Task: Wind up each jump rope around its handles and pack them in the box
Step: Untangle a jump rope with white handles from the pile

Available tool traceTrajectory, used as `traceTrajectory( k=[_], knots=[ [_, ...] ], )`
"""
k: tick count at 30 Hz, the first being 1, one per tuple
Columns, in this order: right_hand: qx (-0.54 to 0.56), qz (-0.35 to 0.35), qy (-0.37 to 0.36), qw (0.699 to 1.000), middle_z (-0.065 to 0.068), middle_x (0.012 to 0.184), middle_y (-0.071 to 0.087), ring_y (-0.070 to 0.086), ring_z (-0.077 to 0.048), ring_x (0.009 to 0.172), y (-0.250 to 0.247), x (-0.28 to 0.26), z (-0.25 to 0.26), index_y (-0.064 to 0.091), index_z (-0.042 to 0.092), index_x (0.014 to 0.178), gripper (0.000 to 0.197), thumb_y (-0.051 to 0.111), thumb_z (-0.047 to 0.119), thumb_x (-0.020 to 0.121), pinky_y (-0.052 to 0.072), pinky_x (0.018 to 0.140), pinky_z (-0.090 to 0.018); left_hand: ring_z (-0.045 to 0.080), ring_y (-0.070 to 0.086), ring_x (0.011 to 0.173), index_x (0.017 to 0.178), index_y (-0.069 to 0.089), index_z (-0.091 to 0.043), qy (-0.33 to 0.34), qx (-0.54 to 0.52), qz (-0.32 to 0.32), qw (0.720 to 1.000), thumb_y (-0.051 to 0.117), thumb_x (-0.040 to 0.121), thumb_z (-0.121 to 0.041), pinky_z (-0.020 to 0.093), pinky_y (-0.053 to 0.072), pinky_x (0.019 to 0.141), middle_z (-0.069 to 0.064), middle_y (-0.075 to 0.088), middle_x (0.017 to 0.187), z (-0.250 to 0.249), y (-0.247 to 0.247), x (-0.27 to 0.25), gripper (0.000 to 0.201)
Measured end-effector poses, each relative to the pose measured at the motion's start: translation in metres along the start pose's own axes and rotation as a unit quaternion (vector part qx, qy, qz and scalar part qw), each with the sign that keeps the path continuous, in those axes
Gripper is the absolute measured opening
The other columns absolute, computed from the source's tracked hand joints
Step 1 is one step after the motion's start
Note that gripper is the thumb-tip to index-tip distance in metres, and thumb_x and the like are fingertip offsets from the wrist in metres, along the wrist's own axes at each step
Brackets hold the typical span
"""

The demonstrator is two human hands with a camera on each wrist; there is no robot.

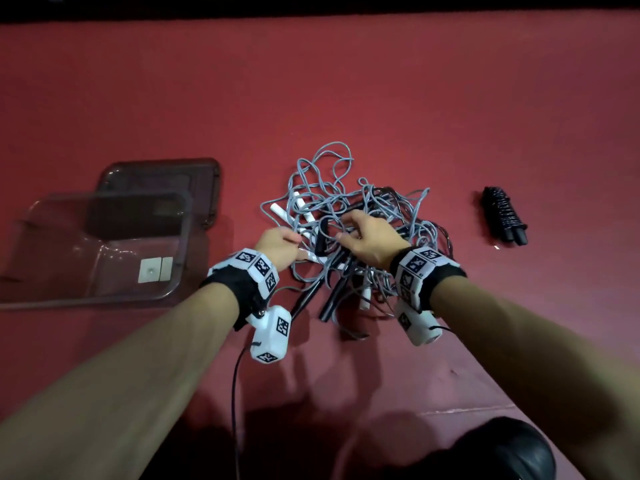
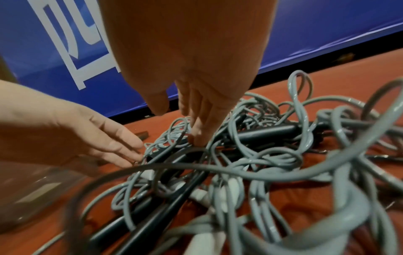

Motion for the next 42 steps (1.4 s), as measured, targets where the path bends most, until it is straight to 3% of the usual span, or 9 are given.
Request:
traceTrajectory(
  k=[5, 9, 12, 16, 23, 26, 29, 37, 42],
  knots=[
    [0.019, 0.065, 0.035, 0.997, 0.000, 0.121, 0.068, 0.063, -0.019, 0.101, 0.023, 0.010, 0.004, 0.050, 0.016, 0.142, 0.055, 0.069, 0.033, 0.093, 0.043, 0.081, -0.024, 0.021, 0.067, 0.095, 0.132, 0.062, -0.015, -0.007, -0.045, 0.010, 0.999, 0.067, 0.097, -0.025, 0.032, 0.057, 0.067, 0.006, 0.070, 0.114, -0.006, 0.015, -0.001, 0.037],
    [-0.009, 0.102, -0.011, 0.995, 0.004, 0.087, 0.071, 0.068, -0.020, 0.088, 0.042, 0.000, 0.003, 0.073, 0.030, 0.087, 0.013, 0.071, 0.017, 0.087, 0.050, 0.079, -0.025, 0.022, 0.062, 0.099, 0.131, 0.057, -0.009, -0.006, -0.040, 0.022, 0.999, 0.077, 0.089, -0.017, 0.032, 0.055, 0.080, 0.005, 0.066, 0.113, -0.010, 0.033, 0.002, 0.047],
    [-0.038, 0.149, 0.008, 0.988, 0.003, 0.094, 0.076, 0.069, -0.017, 0.091, 0.044, -0.016, 0.001, 0.079, 0.029, 0.090, 0.012, 0.071, 0.023, 0.084, 0.055, 0.077, -0.024, 0.021, 0.063, 0.098, 0.118, 0.062, -0.012, 0.012, 0.037, -0.016, 0.999, 0.081, 0.086, -0.019, 0.024, 0.044, 0.081, -0.002, 0.063, 0.102, -0.004, 0.034, 0.001, 0.038],
    [-0.112, 0.142, 0.038, 0.983, -0.004, 0.102, 0.075, 0.069, -0.022, 0.095, 0.029, -0.023, -0.006, 0.080, 0.024, 0.106, 0.028, 0.059, 0.019, 0.088, 0.050, 0.068, -0.020, 0.026, 0.050, 0.125, 0.127, 0.063, -0.029, 0.079, 0.346, -0.049, 0.934, 0.069, 0.091, -0.026, 0.038, 0.048, 0.097, 0.002, 0.045, 0.132, -0.001, 0.019, -0.008, 0.037],
    [-0.060, 0.109, 0.071, 0.990, -0.011, 0.082, 0.069, 0.064, -0.027, 0.084, 0.010, -0.014, -0.018, 0.072, 0.015, 0.081, 0.036, 0.059, 0.047, 0.093, 0.047, 0.071, -0.032, 0.021, 0.047, 0.113, 0.091, 0.057, -0.032, 0.121, 0.465, 0.009, 0.877, 0.066, 0.093, -0.016, 0.036, 0.048, 0.086, -0.004, 0.050, 0.112, 0.029, -0.020, -0.009, 0.019],
    [-0.158, 0.016, 0.046, 0.986, -0.004, 0.073, 0.064, 0.062, -0.024, 0.073, 0.001, -0.009, -0.002, 0.064, 0.015, 0.073, 0.065, 0.046, 0.075, 0.090, 0.050, 0.068, -0.032, 0.017, 0.060, 0.096, 0.081, 0.059, -0.031, 0.088, 0.423, 0.053, 0.900, 0.075, 0.087, -0.023, 0.030, 0.049, 0.082, -0.008, 0.061, 0.091, 0.034, -0.032, -0.009, 0.019],
    [-0.209, -0.147, -0.079, 0.964, -0.002, 0.096, 0.063, 0.066, -0.031, 0.088, 0.003, -0.008, 0.039, 0.065, 0.020, 0.089, 0.031, 0.054, 0.049, 0.093, 0.055, 0.072, -0.040, 0.014, 0.056, 0.060, 0.074, 0.067, -0.025, 0.065, 0.248, 0.146, 0.956, 0.082, 0.084, -0.017, 0.019, 0.044, 0.055, -0.003, 0.062, 0.066, 0.026, -0.035, -0.018, 0.020],
    [-0.255, 0.140, -0.222, 0.931, -0.002, 0.154, 0.041, 0.040, -0.025, 0.136, 0.103, 0.012, 0.081, 0.047, 0.021, 0.145, 0.063, 0.066, 0.029, 0.086, 0.037, 0.113, -0.041, 0.019, 0.055, 0.060, 0.078, 0.080, -0.013, 0.020, 0.046, 0.009, 0.999, 0.070, 0.075, -0.011, 0.024, 0.047, 0.054, -0.004, 0.063, 0.060, 0.021, -0.067, -0.022, 0.011],
    [-0.227, 0.054, -0.221, 0.947, -0.007, 0.111, 0.063, 0.062, -0.032, 0.103, 0.091, 0.021, 0.076, 0.065, 0.017, 0.111, 0.020, 0.057, 0.018, 0.093, 0.053, 0.084, -0.041, 0.027, 0.065, 0.099, 0.091, 0.057, -0.031, 0.079, 0.173, -0.059, 0.980, 0.060, 0.084, -0.001, 0.035, 0.052, 0.091, -0.003, 0.061, 0.102, 0.039, -0.059, 0.001, 0.030]
  ],
)
Point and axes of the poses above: each hand's wrist, its own x-axis towards the middle knuckle, its own y-axis out of the palm, z = x × y, the point moved 6 cm from there along x, towards the middle knuckle
